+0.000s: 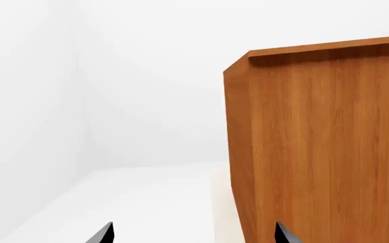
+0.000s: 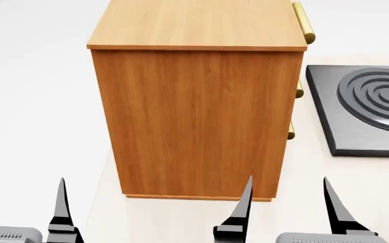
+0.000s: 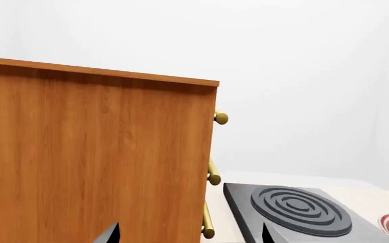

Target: Put the bowl on the top of the cabinet.

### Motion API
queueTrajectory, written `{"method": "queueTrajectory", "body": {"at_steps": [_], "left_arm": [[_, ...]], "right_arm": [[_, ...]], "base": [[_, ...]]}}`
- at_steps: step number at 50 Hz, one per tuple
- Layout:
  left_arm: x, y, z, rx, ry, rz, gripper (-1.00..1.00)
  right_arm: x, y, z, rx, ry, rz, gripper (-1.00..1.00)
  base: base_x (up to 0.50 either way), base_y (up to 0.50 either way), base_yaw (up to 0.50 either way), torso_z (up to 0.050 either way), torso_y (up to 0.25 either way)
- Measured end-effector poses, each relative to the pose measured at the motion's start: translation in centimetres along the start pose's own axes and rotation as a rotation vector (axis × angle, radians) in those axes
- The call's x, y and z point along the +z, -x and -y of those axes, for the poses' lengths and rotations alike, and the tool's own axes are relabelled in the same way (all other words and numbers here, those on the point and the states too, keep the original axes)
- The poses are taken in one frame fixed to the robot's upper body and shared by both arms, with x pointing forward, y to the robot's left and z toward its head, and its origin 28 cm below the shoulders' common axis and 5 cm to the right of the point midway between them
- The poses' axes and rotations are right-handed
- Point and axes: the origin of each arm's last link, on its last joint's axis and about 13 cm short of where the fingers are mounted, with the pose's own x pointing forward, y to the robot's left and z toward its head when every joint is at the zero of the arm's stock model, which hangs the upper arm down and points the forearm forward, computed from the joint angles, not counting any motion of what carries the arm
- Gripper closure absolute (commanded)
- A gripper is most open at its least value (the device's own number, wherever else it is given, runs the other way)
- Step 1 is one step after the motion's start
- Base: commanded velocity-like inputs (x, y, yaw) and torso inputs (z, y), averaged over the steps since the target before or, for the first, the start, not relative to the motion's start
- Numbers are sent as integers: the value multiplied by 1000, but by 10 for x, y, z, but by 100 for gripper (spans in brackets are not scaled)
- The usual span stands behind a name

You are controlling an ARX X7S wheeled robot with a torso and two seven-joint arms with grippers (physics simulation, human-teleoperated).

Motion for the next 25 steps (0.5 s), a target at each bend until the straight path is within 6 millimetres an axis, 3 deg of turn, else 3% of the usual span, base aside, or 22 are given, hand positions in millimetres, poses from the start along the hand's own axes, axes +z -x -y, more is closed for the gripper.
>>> {"method": "queueTrajectory", "body": {"at_steps": [14,25], "left_arm": [[1,0,0,-1,-2,2,-100],[0,0,0,0,-2,0,-100]], "right_arm": [[0,1,-1,10,11,-2,-100],[-1,0,0,-4,12,5,-100]], "base": [[499,0,0,0,0],[4,0,0,0,0]]}}
